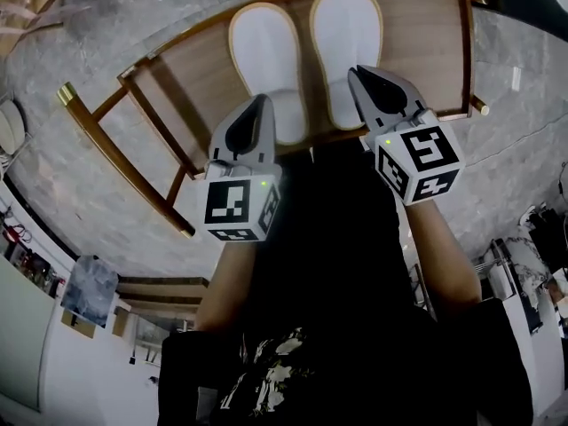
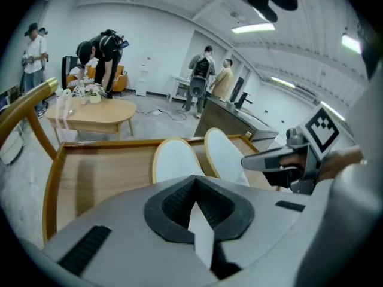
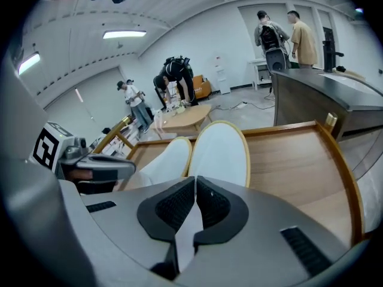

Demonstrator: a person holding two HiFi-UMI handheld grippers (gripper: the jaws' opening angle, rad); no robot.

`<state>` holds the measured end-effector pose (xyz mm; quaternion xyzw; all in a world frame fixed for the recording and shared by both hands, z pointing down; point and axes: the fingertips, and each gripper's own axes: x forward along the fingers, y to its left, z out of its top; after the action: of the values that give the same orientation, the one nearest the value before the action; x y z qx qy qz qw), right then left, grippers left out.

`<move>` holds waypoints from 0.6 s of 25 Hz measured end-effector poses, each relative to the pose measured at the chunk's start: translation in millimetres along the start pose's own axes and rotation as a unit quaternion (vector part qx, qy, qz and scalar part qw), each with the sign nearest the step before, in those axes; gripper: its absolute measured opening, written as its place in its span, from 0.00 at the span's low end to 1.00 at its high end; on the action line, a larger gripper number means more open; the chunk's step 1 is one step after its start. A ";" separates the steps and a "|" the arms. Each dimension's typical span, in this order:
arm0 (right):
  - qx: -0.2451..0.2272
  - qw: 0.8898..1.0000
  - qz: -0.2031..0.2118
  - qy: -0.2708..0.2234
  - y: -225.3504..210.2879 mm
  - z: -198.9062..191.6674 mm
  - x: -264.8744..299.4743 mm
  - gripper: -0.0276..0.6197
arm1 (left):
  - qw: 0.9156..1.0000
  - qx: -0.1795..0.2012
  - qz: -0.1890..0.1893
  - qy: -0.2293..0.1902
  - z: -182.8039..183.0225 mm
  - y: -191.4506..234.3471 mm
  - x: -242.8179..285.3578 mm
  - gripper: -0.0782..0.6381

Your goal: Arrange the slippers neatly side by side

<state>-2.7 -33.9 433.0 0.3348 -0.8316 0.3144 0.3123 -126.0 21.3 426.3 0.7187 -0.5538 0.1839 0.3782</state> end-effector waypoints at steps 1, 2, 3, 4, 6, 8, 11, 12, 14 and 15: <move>-0.006 1.000 0.000 0.005 1.8 -0.1 5.3 0.05 | 1.000 -0.002 0.007 -0.012 4.4 4.8 -1.3 0.11; -0.016 1.000 -0.002 0.010 3.4 -0.2 10.0 0.05 | 1.000 -0.002 0.013 -0.020 7.2 8.2 -1.8 0.11; -0.032 0.999 -0.006 0.014 4.8 -0.3 14.0 0.05 | 1.000 0.000 0.016 -0.023 8.7 10.0 -1.3 0.11; -0.049 0.999 -0.013 0.018 5.7 -0.5 17.0 0.05 | 1.000 0.003 0.015 -0.025 9.9 10.1 0.4 0.11; -0.058 0.998 -0.023 0.021 5.4 -1.6 20.3 0.05 | 0.999 0.018 0.008 -0.029 15.1 6.9 5.2 0.11; -0.036 0.999 -0.025 0.022 3.7 -5.4 21.9 0.05 | 0.999 0.032 -0.004 -0.031 19.6 1.9 11.3 0.11; -0.026 0.999 -0.023 0.025 3.1 -9.8 26.1 0.05 | 0.999 0.024 -0.016 -0.021 18.6 -0.8 22.9 0.11; -0.026 0.999 -0.019 0.026 5.1 -10.1 28.0 0.05 | 0.999 0.022 -0.016 -0.021 18.9 -0.4 24.7 0.11; -0.025 0.999 -0.011 0.026 10.5 -9.2 31.7 0.05 | 1.000 0.016 -0.012 -0.019 16.0 2.3 24.6 0.11; -0.025 0.999 -0.008 0.026 12.8 -8.6 33.3 0.05 | 1.000 0.011 -0.011 -0.015 12.6 3.9 24.1 0.11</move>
<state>-29.0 -32.2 458.5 0.3251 -0.8284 0.2992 0.3443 -123.9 -4.4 435.9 0.7316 -0.5495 0.1748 0.3637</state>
